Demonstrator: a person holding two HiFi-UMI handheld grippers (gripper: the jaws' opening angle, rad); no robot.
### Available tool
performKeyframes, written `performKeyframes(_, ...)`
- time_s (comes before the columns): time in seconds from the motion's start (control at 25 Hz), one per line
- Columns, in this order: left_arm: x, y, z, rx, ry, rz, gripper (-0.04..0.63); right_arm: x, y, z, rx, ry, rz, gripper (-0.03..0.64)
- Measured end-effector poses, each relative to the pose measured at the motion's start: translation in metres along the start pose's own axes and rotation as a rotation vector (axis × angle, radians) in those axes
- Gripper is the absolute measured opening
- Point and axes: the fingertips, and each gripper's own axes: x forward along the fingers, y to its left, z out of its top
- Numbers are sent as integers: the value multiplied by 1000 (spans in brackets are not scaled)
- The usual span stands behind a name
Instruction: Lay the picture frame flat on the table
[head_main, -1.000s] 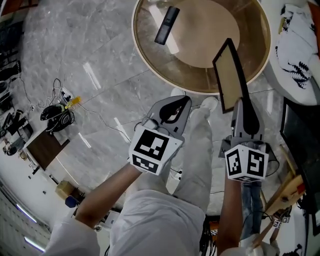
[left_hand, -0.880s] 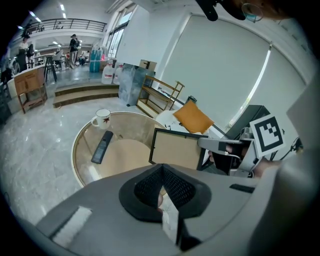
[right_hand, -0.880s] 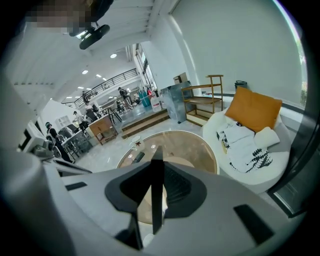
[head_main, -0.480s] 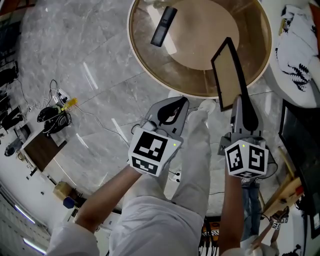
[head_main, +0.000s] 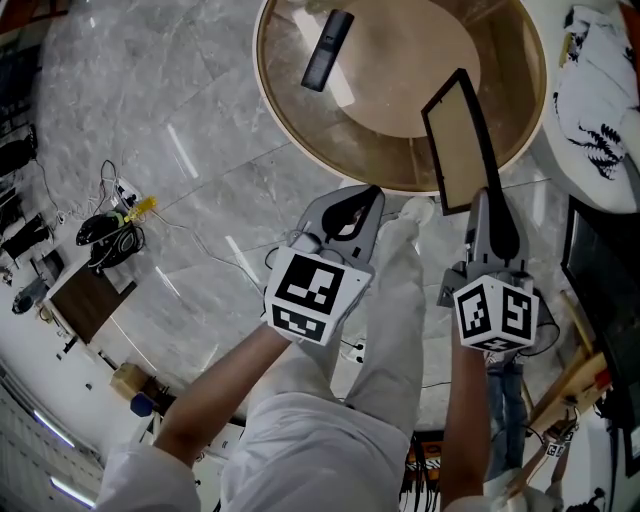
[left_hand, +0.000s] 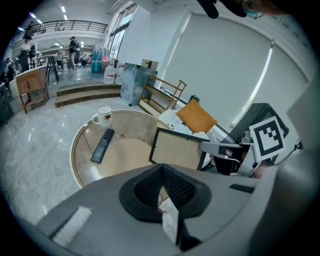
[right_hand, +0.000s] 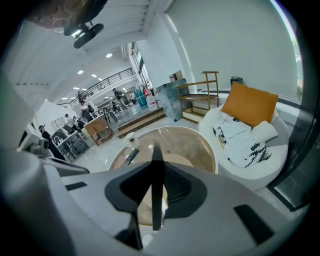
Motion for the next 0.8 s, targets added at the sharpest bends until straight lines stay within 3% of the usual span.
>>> performKeyframes(0.8, 20, -19, -13, 35, 36, -33, -9, 6, -39, -39, -18, 57, -61, 67)
